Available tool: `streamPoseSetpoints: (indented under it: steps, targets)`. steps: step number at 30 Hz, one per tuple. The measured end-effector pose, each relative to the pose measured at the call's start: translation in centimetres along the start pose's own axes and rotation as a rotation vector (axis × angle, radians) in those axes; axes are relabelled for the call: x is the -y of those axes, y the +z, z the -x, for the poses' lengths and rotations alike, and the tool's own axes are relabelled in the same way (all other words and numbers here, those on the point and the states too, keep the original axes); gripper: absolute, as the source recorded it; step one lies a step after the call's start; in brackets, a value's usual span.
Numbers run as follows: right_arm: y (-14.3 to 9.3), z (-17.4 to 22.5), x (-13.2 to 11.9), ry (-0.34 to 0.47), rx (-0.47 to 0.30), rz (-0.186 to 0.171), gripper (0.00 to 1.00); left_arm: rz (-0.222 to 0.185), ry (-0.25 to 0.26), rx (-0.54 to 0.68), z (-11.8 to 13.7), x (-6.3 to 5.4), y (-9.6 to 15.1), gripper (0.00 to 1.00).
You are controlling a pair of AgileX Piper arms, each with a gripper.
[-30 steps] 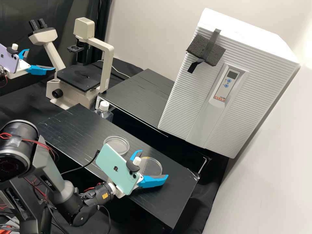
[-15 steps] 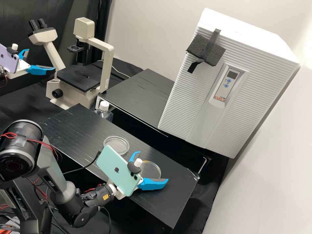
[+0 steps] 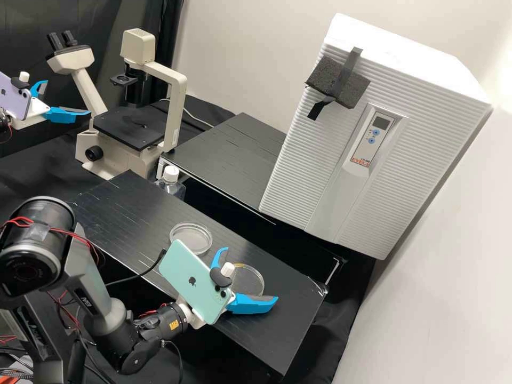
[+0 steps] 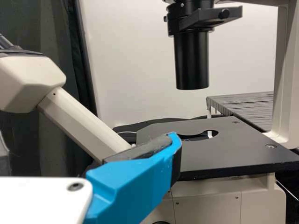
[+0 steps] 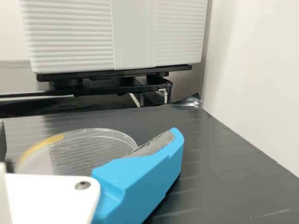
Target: Open the petri dish lid.
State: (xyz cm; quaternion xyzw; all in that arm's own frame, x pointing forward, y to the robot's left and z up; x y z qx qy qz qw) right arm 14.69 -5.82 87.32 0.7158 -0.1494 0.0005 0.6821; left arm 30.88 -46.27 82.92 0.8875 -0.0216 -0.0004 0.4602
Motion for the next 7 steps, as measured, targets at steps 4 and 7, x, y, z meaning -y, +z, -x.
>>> streamPoseSetpoints:
  steps: [4, 7]
  targets:
    - [-0.4, 0.4, -0.7, 0.046, -0.013, -0.102, 1.00, 0.000, 0.000, 0.000, 0.0, 0.0, 0.0, 1.00]
    - [-1.2, 0.6, -1.0, 0.063, -0.046, -0.144, 1.00, 0.000, 0.000, 0.000, 0.0, 0.0, 0.0, 1.00]
